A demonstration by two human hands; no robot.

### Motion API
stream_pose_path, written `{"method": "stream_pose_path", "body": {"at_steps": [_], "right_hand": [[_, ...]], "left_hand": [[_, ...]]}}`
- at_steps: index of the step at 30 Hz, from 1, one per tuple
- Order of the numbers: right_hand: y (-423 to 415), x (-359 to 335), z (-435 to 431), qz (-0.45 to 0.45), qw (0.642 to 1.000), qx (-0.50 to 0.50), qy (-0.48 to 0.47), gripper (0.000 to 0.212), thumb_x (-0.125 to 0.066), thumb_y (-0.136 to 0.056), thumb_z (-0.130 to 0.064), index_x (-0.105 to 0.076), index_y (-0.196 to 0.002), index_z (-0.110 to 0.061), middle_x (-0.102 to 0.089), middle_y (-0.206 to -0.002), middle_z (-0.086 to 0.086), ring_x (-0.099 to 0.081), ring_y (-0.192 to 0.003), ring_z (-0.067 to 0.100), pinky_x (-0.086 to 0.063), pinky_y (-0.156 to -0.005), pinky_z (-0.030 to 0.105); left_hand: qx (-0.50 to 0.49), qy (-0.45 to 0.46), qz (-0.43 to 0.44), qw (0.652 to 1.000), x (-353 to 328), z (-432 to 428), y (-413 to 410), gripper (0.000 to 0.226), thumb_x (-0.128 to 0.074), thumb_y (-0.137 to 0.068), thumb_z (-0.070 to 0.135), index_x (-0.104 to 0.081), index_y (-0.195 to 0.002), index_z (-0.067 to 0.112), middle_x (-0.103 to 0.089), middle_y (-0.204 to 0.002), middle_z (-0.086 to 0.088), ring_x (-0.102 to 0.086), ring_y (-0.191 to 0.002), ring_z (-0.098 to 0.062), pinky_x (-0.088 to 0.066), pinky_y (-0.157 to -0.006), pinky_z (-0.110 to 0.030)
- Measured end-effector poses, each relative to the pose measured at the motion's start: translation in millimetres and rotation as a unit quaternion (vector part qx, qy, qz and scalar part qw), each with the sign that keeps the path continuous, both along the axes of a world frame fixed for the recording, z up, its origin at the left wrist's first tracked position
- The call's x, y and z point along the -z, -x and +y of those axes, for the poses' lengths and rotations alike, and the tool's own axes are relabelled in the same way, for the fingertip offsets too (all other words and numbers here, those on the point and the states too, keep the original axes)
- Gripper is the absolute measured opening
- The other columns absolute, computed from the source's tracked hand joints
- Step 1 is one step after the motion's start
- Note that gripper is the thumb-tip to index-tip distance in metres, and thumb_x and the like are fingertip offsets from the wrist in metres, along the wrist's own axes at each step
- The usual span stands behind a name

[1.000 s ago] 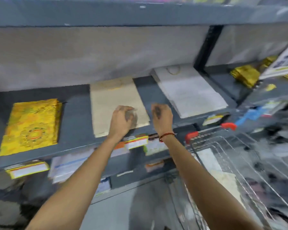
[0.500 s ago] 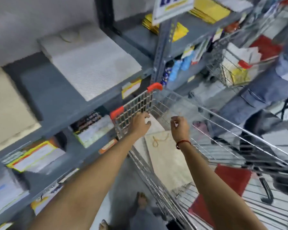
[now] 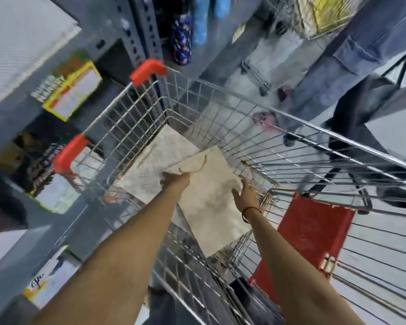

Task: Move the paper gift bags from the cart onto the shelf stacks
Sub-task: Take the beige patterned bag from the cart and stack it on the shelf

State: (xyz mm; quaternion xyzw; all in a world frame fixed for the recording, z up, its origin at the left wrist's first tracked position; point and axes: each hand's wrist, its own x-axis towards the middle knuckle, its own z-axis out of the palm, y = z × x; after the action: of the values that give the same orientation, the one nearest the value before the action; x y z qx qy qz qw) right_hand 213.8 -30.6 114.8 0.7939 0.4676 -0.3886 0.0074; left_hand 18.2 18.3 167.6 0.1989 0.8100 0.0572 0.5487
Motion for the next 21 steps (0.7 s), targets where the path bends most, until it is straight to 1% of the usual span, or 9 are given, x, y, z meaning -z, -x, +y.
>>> {"method": "stream_pose_path", "body": {"at_steps": [2, 4, 7, 10, 12, 14, 17, 19, 21], "right_hand": [[-6, 12, -4, 0.007, 1.0, 0.021, 0.021, 0.057, -0.047, -0.092, -0.032, -0.027, -0.14, -0.008, -0.041, -0.138, 0.027, -0.041, -0.127, 0.039, -0.037, -0.105, 0.047], [-9, 18, -9, 0.019, 0.999, 0.028, 0.034, 0.06, -0.048, -0.092, -0.035, -0.028, -0.14, -0.006, -0.04, -0.14, 0.026, -0.04, -0.129, 0.038, -0.036, -0.105, 0.046], [-13, 14, -14, 0.029, 0.999, 0.035, 0.007, 0.056, -0.056, -0.089, -0.033, -0.04, -0.133, -0.002, -0.043, -0.135, 0.025, -0.042, -0.125, 0.038, -0.036, -0.103, 0.041], [-14, -2, -19, 0.039, 0.998, 0.014, -0.038, 0.039, -0.057, -0.089, -0.024, -0.054, -0.119, -0.001, -0.05, -0.122, 0.022, -0.046, -0.116, 0.037, -0.04, -0.096, 0.039], [-12, -15, -27, 0.065, 0.993, 0.033, -0.088, 0.038, -0.059, -0.088, -0.02, -0.052, -0.119, 0.001, -0.049, -0.119, 0.022, -0.05, -0.107, 0.035, -0.043, -0.091, 0.036], [-8, -29, -34, 0.08, 0.986, 0.058, -0.131, 0.035, -0.06, -0.087, -0.018, -0.051, -0.116, -0.001, -0.052, -0.116, 0.02, -0.054, -0.101, 0.032, -0.044, -0.086, 0.034], [1, -57, -40, 0.136, 0.97, 0.093, -0.178, 0.027, -0.056, -0.089, -0.016, -0.05, -0.112, -0.003, -0.058, -0.102, 0.009, -0.055, -0.091, 0.023, -0.049, -0.084, 0.039], [8, -84, -35, 0.174, 0.955, 0.113, -0.211, 0.026, -0.054, -0.091, -0.015, -0.05, -0.113, -0.002, -0.054, -0.102, 0.001, -0.053, -0.092, 0.017, -0.048, -0.085, 0.034], [15, -113, -27, 0.193, 0.939, 0.119, -0.26, 0.025, -0.053, -0.092, -0.016, -0.051, -0.113, -0.003, -0.054, -0.102, -0.005, -0.054, -0.09, 0.009, -0.047, -0.083, 0.026]], "left_hand": [[-0.029, 0.018, -0.049, 0.998, 22, -3, 3, 0.063, -0.054, -0.088, 0.028, -0.035, -0.14, -0.002, -0.038, -0.149, -0.017, -0.039, -0.136, -0.034, -0.034, -0.114, -0.044], [-0.058, 0.051, -0.099, 0.992, 31, -12, 3, 0.063, -0.054, -0.088, 0.031, -0.036, -0.14, 0.001, -0.042, -0.146, -0.009, -0.043, -0.133, -0.032, -0.038, -0.11, -0.039], [-0.097, 0.092, -0.124, 0.983, 25, -27, 2, 0.055, -0.054, -0.091, 0.036, -0.04, -0.137, 0.01, -0.042, -0.139, -0.009, -0.041, -0.131, -0.03, -0.039, -0.105, -0.037], [-0.097, 0.09, -0.115, 0.985, 19, -37, 7, 0.049, -0.059, -0.084, 0.04, -0.049, -0.121, 0.01, -0.05, -0.122, -0.011, -0.05, -0.114, -0.029, -0.045, -0.099, -0.036], [-0.098, 0.1, -0.123, 0.983, 9, -38, 13, 0.056, -0.058, -0.079, 0.044, -0.049, -0.125, 0.012, -0.055, -0.127, -0.011, -0.056, -0.114, -0.03, -0.045, -0.1, -0.037], [-0.094, 0.099, -0.123, 0.983, -7, -36, 17, 0.063, -0.057, -0.076, 0.047, -0.047, -0.129, 0.014, -0.051, -0.133, -0.013, -0.053, -0.119, -0.033, -0.05, -0.091, -0.037], [-0.077, 0.059, -0.143, 0.985, -37, -29, 27, 0.056, -0.054, -0.079, 0.04, -0.046, -0.127, 0.013, -0.047, -0.132, -0.009, -0.044, -0.127, -0.032, -0.044, -0.098, -0.038], [-0.059, 0.01, -0.166, 0.984, -60, -21, 34, 0.054, -0.059, -0.076, 0.043, -0.05, -0.121, 0.015, -0.052, -0.125, -0.006, -0.047, -0.123, -0.03, -0.044, -0.102, -0.038], [-0.066, -0.073, -0.209, 0.973, -97, -18, 39, 0.04, -0.061, -0.081, 0.041, -0.058, -0.114, 0.019, -0.061, -0.113, -0.003, -0.057, -0.108, -0.025, -0.048, -0.091, -0.035]]}}
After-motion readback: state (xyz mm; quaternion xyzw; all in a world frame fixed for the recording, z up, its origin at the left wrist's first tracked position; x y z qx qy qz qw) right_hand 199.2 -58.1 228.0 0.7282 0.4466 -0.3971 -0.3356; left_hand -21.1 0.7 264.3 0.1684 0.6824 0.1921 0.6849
